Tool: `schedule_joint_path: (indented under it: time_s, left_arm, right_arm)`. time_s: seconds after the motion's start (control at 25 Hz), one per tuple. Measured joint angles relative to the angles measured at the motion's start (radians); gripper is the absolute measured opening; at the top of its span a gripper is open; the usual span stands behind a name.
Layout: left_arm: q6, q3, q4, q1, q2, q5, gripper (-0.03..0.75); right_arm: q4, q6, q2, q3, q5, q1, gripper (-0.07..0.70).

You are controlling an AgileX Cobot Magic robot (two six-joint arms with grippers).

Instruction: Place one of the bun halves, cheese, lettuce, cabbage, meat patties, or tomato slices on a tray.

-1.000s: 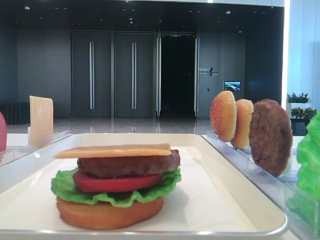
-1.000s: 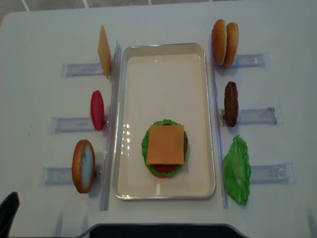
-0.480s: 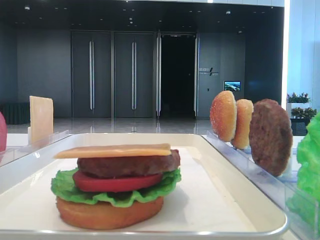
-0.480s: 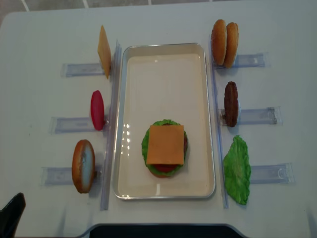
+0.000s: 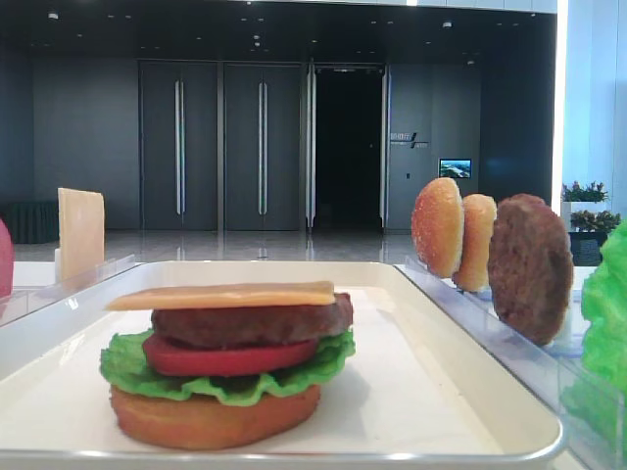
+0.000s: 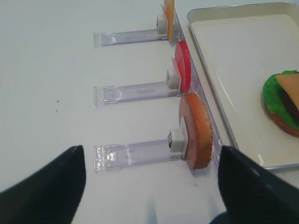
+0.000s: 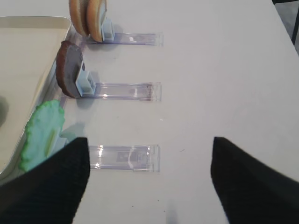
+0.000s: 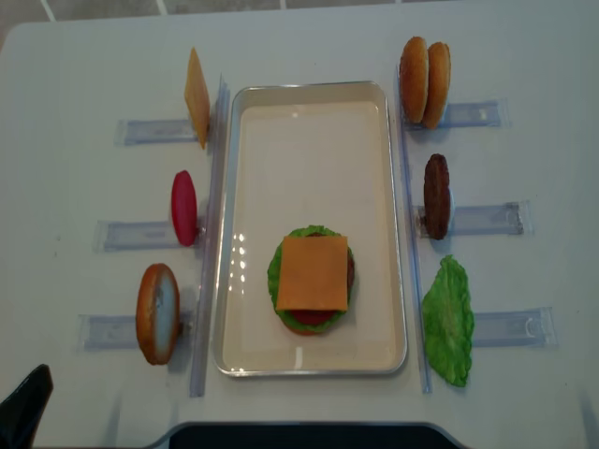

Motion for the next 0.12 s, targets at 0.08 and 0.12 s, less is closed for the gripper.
schedule_joint_path:
  time_s: [0.08,0.12]
  left_arm:
    - [0.000,0.000,0.000,0.004,0.000,0.000,0.668]
    - [0.000,0.000,0.000,0.010,0.000,0.000,0.659]
  right_arm:
    - [0.000,0.000,0.000,0.000,0.000,0.000,0.540]
    - [0.000,0.000,0.000,0.000,0.000,0.000,0.540]
